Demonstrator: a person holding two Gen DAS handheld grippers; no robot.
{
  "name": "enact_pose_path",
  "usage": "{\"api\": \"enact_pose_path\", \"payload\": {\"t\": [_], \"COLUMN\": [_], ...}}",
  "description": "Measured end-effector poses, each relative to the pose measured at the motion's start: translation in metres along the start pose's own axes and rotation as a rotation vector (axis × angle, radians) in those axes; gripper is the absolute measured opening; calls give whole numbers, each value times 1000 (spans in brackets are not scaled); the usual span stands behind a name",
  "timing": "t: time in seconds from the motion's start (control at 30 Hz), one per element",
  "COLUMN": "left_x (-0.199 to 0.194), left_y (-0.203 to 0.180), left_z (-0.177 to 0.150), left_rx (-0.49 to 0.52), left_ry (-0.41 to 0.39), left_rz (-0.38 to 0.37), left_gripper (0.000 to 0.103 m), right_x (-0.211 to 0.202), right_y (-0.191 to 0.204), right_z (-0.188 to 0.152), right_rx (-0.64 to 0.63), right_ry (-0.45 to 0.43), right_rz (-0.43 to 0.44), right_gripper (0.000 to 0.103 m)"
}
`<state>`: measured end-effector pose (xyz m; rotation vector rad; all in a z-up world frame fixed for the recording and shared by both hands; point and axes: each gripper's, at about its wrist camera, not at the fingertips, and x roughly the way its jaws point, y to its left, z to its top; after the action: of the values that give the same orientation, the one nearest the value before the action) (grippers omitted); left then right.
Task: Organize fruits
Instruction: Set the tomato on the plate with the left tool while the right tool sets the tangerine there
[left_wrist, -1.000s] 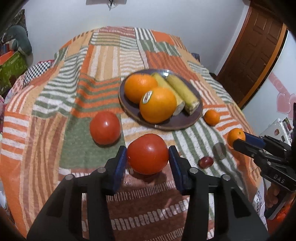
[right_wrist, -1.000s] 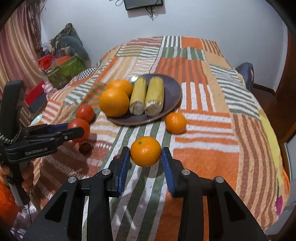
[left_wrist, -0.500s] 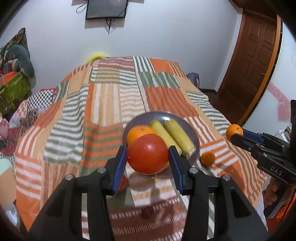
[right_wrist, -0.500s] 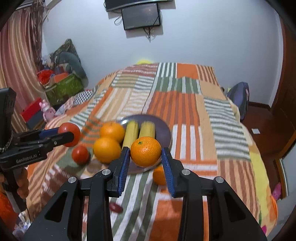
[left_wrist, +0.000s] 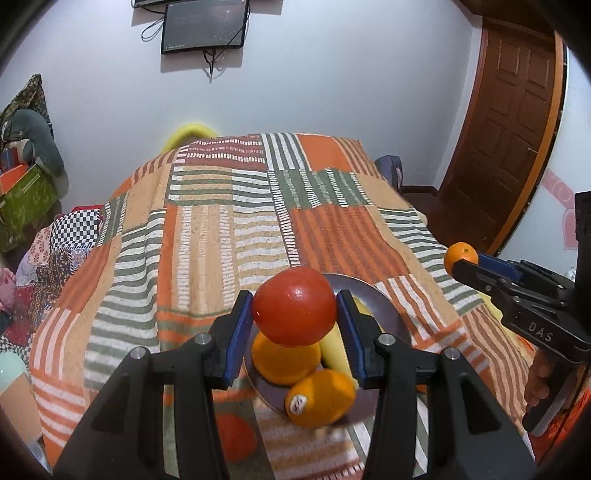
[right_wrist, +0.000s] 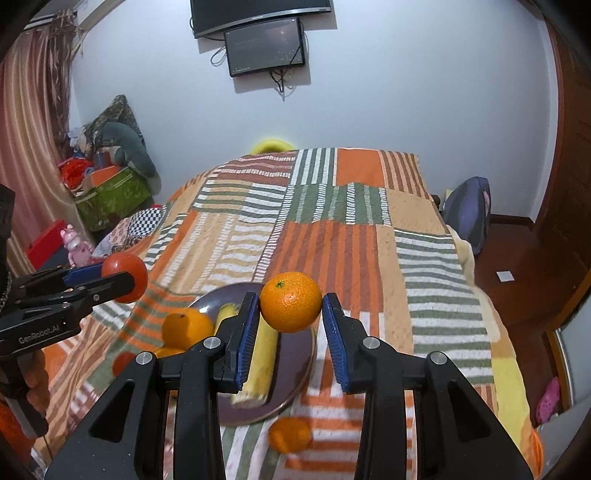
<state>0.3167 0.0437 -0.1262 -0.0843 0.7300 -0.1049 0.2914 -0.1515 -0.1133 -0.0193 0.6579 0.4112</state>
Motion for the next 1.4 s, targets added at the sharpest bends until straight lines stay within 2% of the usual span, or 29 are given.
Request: {"api": "enact_pose_path", "payload": {"t": [0.17,0.37,0.73,0.9,1.13,1.27,1.4], "left_x": [33,77,124,135,133,123,109], "left_y": [5,9,12,12,14,13,13], "left_z": [6,7,5,1,1,1,1], "left_rx": [-8,0,-14,-25,-39,-37,-35], "left_ry": [50,120,206,245,247,224,206], "left_rz": [4,25,46,27,21,22,19], "left_gripper": [46,46,46,46,47,59,59], "right_x": [27,57,92,102,107,106,101], "right_y": [-5,-4,4,0,-4,-2,1], "right_z": [4,-1,-11,-13,-15,-15,-13], "right_rx": [3,-26,-93,-63,-45,-64,-64], "right_ry": [50,133,247,290,308,312,307], "right_rz": [35,37,40,54,44,39,60], "right_gripper": [32,33,33,33,33,33,39]}}
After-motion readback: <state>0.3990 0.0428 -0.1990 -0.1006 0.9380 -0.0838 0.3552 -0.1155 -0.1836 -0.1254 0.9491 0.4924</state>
